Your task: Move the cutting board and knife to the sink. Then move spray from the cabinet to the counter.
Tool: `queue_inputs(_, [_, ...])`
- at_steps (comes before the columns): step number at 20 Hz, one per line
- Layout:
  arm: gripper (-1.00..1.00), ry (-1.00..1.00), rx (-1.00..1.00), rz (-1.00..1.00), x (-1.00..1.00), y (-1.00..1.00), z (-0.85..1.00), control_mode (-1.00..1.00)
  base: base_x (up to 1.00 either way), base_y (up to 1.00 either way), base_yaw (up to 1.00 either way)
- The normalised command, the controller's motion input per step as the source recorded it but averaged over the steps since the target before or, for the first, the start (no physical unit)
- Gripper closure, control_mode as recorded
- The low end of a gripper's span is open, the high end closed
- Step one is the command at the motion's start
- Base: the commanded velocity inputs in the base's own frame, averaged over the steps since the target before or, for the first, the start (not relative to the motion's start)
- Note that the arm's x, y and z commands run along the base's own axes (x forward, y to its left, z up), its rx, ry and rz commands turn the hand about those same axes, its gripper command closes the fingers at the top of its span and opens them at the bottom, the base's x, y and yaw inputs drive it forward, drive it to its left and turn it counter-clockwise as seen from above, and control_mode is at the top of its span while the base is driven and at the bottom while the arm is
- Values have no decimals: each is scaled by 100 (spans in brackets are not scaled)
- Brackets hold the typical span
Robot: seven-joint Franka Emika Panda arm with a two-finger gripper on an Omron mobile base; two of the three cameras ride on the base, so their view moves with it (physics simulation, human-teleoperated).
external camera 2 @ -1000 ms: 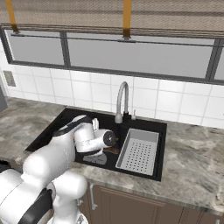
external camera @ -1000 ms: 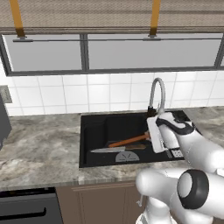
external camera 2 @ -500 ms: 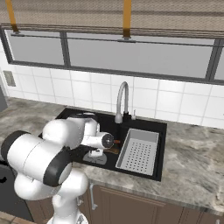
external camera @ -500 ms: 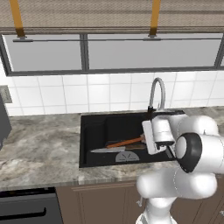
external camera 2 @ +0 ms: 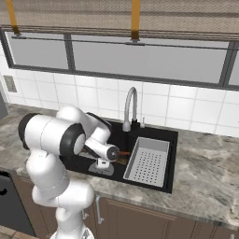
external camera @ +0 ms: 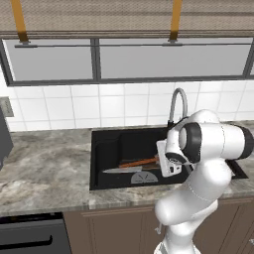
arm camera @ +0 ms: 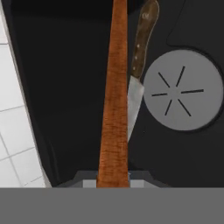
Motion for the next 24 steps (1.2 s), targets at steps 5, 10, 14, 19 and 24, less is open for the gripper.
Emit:
queue_inputs(5, [100,0,0,-1,39,0,-30,-100,0,0,0])
queue_inputs(10, [100,0,0,0,39,0,-26,-100,0,0,0])
queue_inputs(14, [100,0,0,0,39,6,-25,-100,0,0,0])
queue_inputs(19, [100,0,0,0,55,8,-16,-100,0,0,0])
queue_inputs(24, [-100,6,0,0,46,3,-2,-100,0,0,0])
